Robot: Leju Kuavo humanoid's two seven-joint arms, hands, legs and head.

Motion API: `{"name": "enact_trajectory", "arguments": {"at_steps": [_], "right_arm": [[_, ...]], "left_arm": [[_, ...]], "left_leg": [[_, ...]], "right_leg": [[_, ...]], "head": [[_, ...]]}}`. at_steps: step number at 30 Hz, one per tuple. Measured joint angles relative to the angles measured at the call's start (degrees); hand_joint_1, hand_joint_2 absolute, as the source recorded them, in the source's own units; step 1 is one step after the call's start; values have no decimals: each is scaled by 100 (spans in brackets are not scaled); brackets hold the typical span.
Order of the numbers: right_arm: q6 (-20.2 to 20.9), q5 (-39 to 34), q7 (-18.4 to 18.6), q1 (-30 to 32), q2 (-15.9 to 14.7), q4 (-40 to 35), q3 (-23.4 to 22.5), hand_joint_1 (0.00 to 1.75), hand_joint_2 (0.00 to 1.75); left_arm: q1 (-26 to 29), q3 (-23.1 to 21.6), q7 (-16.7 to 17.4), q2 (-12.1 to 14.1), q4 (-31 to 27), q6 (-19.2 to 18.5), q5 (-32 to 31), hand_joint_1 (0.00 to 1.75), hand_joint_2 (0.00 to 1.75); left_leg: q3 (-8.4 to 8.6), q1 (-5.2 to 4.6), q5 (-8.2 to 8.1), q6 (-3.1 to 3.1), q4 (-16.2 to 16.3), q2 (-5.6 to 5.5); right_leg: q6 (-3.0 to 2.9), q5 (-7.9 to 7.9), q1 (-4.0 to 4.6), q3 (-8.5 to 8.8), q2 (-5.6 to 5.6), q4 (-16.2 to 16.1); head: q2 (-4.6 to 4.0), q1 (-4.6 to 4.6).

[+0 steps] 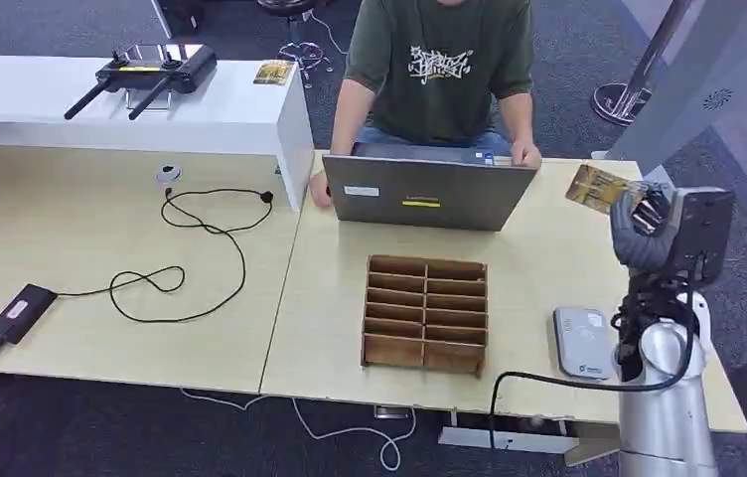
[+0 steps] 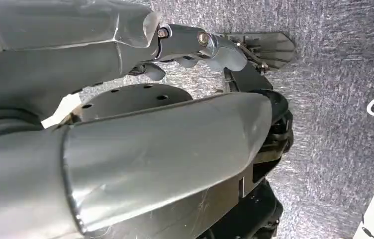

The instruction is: Pass the card to the sensor for recognition and then transmit it.

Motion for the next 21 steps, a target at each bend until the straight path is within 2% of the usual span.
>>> {"name": "enact_trajectory", "arguments": {"at_steps": [5,21], "right_arm": [[-28,-41,55,86,-35,-9,-89,175,175],[-221,-190,201,1019,-201,-28,-734,175,175]], "left_arm": [[6,0,9,-11,-44,0,6,0,0],[67,-9,-70,-7,-46,0,190,0,0]], "left_leg": [[2,1,0,0,0,0],[-2,0,-3,4,0,-1]], "right_leg": [[0,0,1,0,0,0],[3,-2,0,0,-2,-3]], "head": [[0,0],[0,0]]}}
